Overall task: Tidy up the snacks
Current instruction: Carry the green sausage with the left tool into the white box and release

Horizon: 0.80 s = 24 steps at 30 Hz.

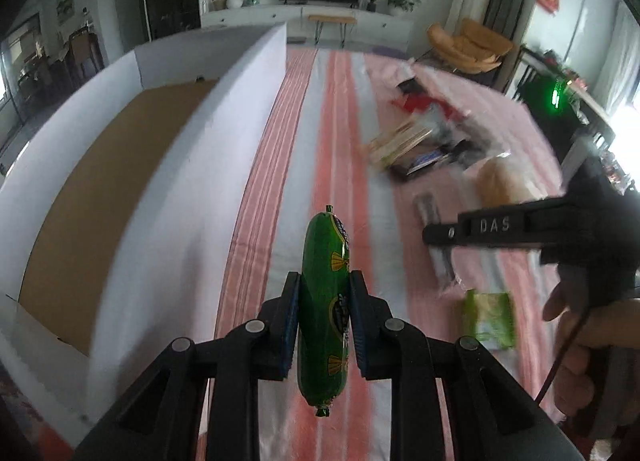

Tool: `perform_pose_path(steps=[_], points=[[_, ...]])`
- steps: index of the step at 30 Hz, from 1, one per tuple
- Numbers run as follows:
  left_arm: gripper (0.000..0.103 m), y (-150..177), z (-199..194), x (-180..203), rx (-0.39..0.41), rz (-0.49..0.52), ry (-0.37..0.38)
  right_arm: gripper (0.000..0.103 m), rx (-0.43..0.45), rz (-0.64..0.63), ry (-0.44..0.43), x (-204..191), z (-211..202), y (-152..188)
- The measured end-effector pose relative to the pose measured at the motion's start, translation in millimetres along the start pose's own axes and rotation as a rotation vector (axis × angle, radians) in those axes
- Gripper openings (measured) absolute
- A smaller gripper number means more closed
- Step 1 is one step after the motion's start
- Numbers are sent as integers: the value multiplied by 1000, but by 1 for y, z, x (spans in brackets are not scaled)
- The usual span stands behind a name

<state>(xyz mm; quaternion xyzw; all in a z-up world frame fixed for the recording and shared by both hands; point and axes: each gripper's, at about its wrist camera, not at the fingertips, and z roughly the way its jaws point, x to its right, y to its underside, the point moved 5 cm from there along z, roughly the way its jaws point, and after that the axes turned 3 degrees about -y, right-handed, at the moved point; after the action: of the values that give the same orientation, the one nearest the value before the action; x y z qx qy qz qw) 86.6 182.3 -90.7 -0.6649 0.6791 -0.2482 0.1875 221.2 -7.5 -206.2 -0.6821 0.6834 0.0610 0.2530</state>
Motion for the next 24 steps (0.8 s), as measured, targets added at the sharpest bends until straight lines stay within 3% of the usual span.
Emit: perform_pose_path(steps=[2,6,10,14,16,17,19,20,21,24], points=[[23,-5,-15,-1,24,-22,37,19,19,59,-118,12,-13,3],[23,-28,-44,-11,81,-109,130,19,69,119,-258,15,-48,-3],[23,-48,-90,-44,174,-191,143,19,142,49,-360,-27,-94,-24],[23,-64,-123,-106,244,-254,0,19,174,-99,-469,-115,-126,-37],[23,-64,-123,-139,227,-290,-94,19,160,-170,-514,-164,-125,-40],[23,-63,-121,-151,215,-303,-121,21,155,-201,-534,-188,-120,-43],[28,-58,-111,-178,164,-324,-218,34,149,-249,-505,-212,-109,-46],[40,-54,-106,-189,137,-328,-272,54,151,-263,-467,-218,-103,-48],[55,-50,-103,-194,128,-328,-298,60,165,-257,-453,-218,-105,-46],[69,-41,-106,-190,151,-295,-337,62,226,-249,-413,-189,-111,-43]])
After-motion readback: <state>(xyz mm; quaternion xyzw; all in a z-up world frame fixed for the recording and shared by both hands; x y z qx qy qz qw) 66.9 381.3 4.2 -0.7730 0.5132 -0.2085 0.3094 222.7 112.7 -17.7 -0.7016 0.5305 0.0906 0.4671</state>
